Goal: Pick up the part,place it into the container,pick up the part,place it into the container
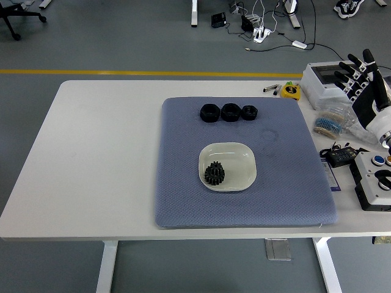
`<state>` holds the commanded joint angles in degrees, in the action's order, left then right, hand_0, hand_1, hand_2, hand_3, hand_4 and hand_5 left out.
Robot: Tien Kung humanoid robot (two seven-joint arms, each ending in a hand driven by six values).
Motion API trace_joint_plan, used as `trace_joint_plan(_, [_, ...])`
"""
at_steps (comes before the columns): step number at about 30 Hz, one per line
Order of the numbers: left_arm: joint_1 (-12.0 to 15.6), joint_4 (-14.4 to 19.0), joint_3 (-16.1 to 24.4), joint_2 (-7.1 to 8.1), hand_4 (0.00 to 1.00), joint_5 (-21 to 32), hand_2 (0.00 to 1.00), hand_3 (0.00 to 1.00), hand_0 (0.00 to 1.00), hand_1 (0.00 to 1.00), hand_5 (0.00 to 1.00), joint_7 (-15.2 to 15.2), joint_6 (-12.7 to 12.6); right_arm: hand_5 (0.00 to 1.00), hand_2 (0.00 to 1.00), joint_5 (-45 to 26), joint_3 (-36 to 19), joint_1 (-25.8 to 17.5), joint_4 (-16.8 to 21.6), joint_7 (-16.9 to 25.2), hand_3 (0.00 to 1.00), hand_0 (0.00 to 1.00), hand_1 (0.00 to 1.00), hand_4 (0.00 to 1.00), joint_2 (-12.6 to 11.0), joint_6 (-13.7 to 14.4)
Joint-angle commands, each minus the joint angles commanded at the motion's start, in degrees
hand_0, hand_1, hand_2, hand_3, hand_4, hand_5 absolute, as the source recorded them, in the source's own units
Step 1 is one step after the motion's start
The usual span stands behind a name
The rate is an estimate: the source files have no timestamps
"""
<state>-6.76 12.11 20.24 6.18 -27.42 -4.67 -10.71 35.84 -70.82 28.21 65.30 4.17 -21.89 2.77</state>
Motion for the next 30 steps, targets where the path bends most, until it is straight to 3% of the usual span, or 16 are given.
trace_joint_plan(5, [0.0,0.0,0.1,0.00,0.754,-0.2,0.805,0.725,0.757,0.783,0.701,0.0,0.1,0.915,0.895,3.0,-3.5,-4.6,2.2,-1.3,0.927,0.976,0.887,0.998,0.7,-1.3])
trace_joint_plan(14, [0.1,0.0,0.6,-0.02,0.753,-1.2,0.805,0.725,0.756,0.783,0.701,-0.2,0.3,0.921,0.893,8.4,-10.5,-10.6,5.4,-2.6,0.924,0.976,0.885,0.998,4.4,-1.9])
trace_joint_plan(30, [-0.2,0.0,0.1,-0.10,0.750,-0.8,0.805,0.721,0.755,0.781,0.703,0.1,0.3,0.933,0.886,11.1,-13.9,-12.3,6.4,-2.6,0.911,0.968,0.878,0.998,5.7,-3.9])
